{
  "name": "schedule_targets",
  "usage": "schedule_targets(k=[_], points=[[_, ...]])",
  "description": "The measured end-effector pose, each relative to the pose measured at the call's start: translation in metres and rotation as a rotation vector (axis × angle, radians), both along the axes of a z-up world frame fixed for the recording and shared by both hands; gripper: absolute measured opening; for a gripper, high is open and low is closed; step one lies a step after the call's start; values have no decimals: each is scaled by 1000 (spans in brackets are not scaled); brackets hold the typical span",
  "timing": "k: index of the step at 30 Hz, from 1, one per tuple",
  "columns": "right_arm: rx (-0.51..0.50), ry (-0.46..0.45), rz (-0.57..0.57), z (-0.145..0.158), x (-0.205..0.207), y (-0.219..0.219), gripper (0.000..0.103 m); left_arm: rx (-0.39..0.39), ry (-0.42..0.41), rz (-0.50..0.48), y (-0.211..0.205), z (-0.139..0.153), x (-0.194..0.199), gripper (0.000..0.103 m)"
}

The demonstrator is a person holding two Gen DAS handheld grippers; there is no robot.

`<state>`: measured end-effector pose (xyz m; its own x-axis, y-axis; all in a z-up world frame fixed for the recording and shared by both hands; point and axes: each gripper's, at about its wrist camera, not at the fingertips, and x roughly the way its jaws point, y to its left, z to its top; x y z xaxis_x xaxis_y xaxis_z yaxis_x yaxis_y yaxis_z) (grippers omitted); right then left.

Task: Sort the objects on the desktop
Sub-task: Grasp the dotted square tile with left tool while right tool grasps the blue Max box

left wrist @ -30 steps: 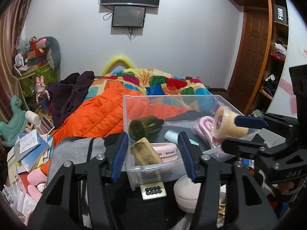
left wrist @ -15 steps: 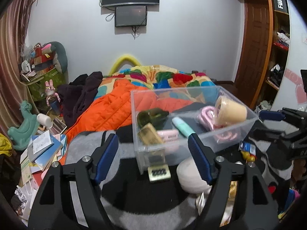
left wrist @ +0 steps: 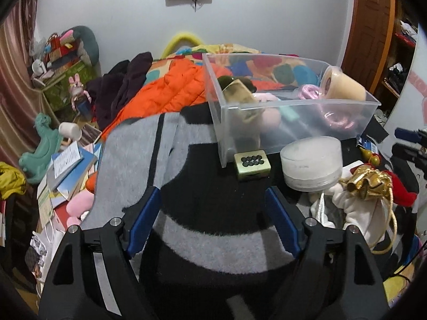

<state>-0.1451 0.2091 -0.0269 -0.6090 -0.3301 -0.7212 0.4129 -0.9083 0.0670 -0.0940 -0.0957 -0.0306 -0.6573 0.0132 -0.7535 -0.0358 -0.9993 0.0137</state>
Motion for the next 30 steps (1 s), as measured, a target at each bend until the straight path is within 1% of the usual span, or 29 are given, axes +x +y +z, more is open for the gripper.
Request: schedule_targets(k=[2,5,6,9,11,13,14,15,17,20,22,24,26,27,28,29,30], points=[[2,-16,-8,-6,0,3,78,14,-10,14,0,-1,-5,80],[-13,-43,-21,-13,-3,7,78,34,-25,8,5,-3,-13,80],[-17,-44,-31,-14,-5,9,78,32,-29,4,7,-4,-15,78],[-8,-29,-45,-17,-8,12,77,8,-47,-12,18,-8,-23,70],[-7,-16,-47,-18,-10,14,74,-13,-55,-16,24,-11,-27,69],[0,-19,-42,-21,-13,14,64,-35,-70,-17,29,-16,-32,67],[3,-26,-37,-22,-15,13,63,-40,-78,-19,31,-18,-34,65],[5,-31,-32,-24,-16,12,62,-39,-87,-23,33,-19,-37,63],[6,-45,-14,-27,-18,10,62,-27,-93,-21,34,-19,-40,63],[5,-55,19,-30,-19,4,62,-11,-99,-21,35,-18,-45,57],[18,-51,34,-32,-19,-2,62,-7,-107,-19,37,-20,-49,49],[30,-39,49,-32,-20,-8,61,1,-112,-13,40,-22,-52,48],[37,-31,61,-32,-20,-13,55,13,-104,-11,41,-23,-51,44],[45,-23,68,-32,-21,-17,46,18,-102,-12,41,-24,-51,41],[54,-13,70,-32,-21,-19,38,21,-97,-14,41,-24,-50,41],[63,-9,78,-32,-22,-22,37,20,-93,-16,41,-24,-49,39],[64,-6,84,-32,-22,-24,34,16,-89,-18,42,-24,-48,35]])
